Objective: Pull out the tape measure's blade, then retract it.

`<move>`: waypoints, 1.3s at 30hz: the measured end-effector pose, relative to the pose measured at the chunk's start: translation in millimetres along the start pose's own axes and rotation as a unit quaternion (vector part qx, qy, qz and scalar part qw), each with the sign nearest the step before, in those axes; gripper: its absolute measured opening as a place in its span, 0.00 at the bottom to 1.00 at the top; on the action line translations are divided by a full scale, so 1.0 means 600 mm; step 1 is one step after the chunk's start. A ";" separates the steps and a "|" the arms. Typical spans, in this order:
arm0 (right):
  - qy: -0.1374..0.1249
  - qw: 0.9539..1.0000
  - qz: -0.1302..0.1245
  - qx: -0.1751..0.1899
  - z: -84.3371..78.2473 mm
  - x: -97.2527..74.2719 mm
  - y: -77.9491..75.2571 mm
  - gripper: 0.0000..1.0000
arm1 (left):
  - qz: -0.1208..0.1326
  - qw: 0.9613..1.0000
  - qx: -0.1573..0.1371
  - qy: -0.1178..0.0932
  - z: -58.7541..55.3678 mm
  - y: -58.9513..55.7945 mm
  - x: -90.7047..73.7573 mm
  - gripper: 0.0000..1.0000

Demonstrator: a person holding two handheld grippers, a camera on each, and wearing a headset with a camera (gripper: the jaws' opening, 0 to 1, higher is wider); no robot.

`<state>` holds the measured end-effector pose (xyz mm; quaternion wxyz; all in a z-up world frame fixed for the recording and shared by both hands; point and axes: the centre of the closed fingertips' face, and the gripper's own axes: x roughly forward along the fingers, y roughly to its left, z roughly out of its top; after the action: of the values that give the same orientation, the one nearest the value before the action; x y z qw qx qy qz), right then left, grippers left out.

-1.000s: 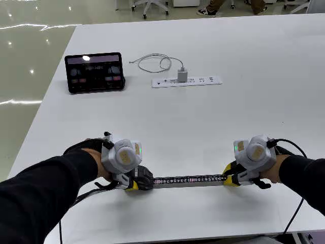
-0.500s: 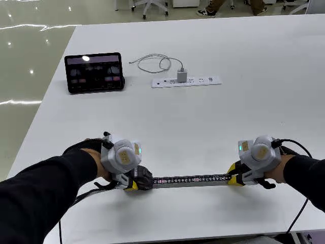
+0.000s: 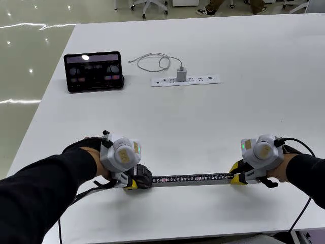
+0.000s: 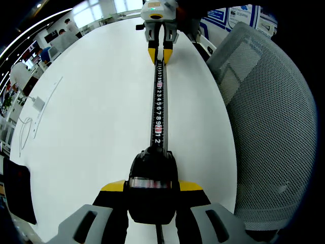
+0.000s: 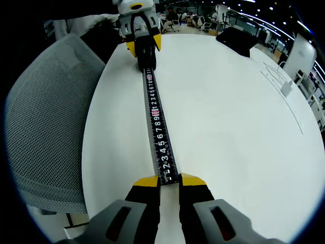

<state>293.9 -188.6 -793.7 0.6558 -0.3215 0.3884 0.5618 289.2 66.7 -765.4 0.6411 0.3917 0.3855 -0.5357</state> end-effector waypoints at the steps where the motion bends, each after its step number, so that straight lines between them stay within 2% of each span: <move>1: 0.000 1.000 0.000 0.000 0.000 0.000 0.000 0.08 | 0.000 1.000 0.000 0.000 0.000 0.000 0.000 0.31; 22: 0.006 1.000 0.002 0.003 -0.004 -0.001 -0.001 0.09 | 0.001 1.000 -0.001 -0.002 0.001 0.000 0.000 0.31; 27: 0.012 1.000 0.004 0.000 -0.004 -0.001 0.000 0.10 | -0.007 1.000 -0.006 -0.009 0.001 0.003 -0.001 0.32; 33: 0.025 0.999 0.010 -0.018 -0.005 -0.001 0.002 0.11 | -0.012 1.000 -0.002 -0.007 0.005 0.000 0.002 0.32; 39: 0.040 0.998 0.013 -0.042 -0.006 0.000 0.006 0.12 | -0.015 1.000 0.000 -0.017 0.005 -0.001 0.001 0.33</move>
<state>290.0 -190.8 -795.5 0.6184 -0.3663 0.3942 0.5727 289.0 63.8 -765.1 0.6392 0.3765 0.3804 -0.5522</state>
